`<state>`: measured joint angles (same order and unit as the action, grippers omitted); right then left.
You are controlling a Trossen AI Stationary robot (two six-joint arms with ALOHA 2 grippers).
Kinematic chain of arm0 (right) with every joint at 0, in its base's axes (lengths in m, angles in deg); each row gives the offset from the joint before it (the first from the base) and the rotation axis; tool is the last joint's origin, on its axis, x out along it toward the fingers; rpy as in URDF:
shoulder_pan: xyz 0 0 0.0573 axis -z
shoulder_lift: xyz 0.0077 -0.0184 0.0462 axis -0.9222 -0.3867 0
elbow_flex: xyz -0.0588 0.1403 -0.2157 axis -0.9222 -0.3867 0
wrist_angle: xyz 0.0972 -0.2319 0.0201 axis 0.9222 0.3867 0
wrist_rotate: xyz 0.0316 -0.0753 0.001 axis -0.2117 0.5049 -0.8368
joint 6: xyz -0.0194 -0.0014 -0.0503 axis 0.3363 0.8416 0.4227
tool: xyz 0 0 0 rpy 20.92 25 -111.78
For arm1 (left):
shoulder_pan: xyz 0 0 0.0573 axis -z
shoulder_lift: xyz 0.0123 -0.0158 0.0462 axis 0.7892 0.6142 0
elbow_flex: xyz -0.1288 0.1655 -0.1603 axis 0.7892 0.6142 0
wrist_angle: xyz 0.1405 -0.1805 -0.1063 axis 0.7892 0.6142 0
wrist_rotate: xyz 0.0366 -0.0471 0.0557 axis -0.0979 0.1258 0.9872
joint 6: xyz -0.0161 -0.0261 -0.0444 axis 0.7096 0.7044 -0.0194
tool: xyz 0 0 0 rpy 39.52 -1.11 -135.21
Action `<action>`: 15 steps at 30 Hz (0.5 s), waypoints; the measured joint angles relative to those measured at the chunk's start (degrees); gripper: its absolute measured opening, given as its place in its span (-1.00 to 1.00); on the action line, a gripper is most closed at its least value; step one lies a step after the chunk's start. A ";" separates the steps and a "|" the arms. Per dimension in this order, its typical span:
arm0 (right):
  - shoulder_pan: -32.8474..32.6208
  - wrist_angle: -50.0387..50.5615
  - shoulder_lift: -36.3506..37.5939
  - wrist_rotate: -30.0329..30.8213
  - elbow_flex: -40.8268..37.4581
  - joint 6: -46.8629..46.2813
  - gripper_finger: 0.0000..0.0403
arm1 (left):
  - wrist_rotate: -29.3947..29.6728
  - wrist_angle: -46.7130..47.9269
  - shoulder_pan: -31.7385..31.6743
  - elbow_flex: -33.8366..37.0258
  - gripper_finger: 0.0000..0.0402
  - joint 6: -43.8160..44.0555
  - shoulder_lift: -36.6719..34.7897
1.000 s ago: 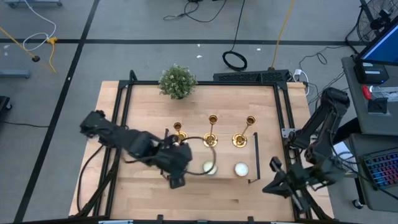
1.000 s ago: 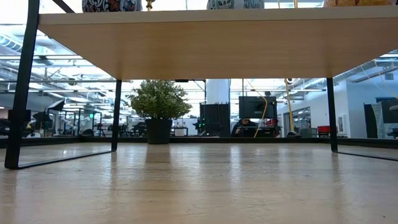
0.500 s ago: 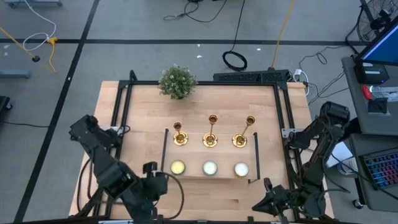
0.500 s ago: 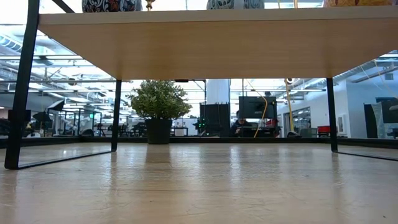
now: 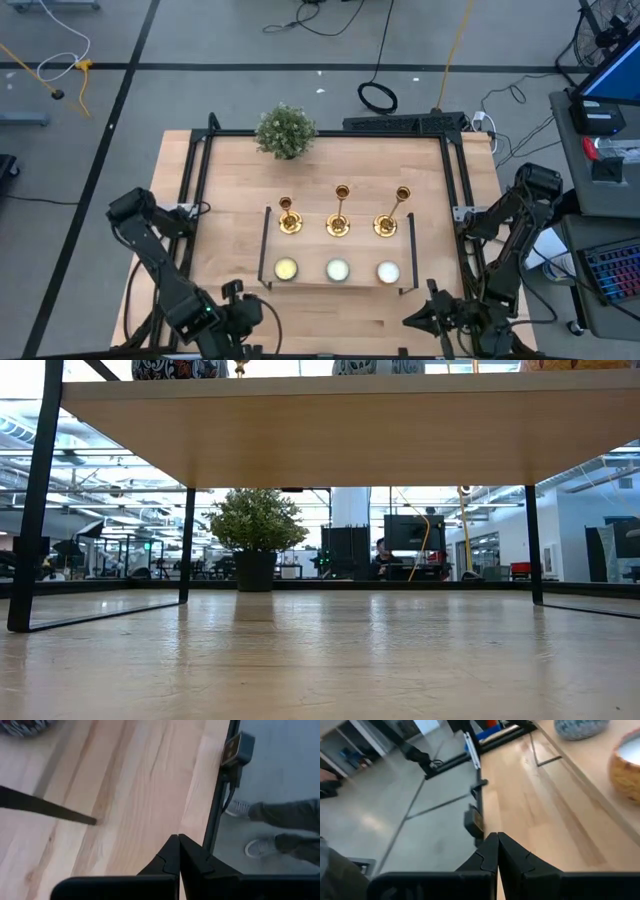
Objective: Pick & Place candle stick holders
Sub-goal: Adjust the shelf
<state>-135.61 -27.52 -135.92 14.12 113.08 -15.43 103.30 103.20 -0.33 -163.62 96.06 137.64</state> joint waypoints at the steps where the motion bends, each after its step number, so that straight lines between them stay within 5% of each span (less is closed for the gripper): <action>1: 0.00 1.09 0.00 0.01 0.00 -0.45 -1.00 | 0.59 -0.10 0.15 0.01 -1.00 0.46 -0.01; 15: 2.03 18.79 -0.02 -4.59 0.00 -12.12 -1.00 | 3.75 1.58 0.12 0.01 -1.00 3.92 -1.07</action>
<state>-133.58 -8.73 -135.95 9.53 113.08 -27.55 107.05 104.78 -0.21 -163.61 99.98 136.57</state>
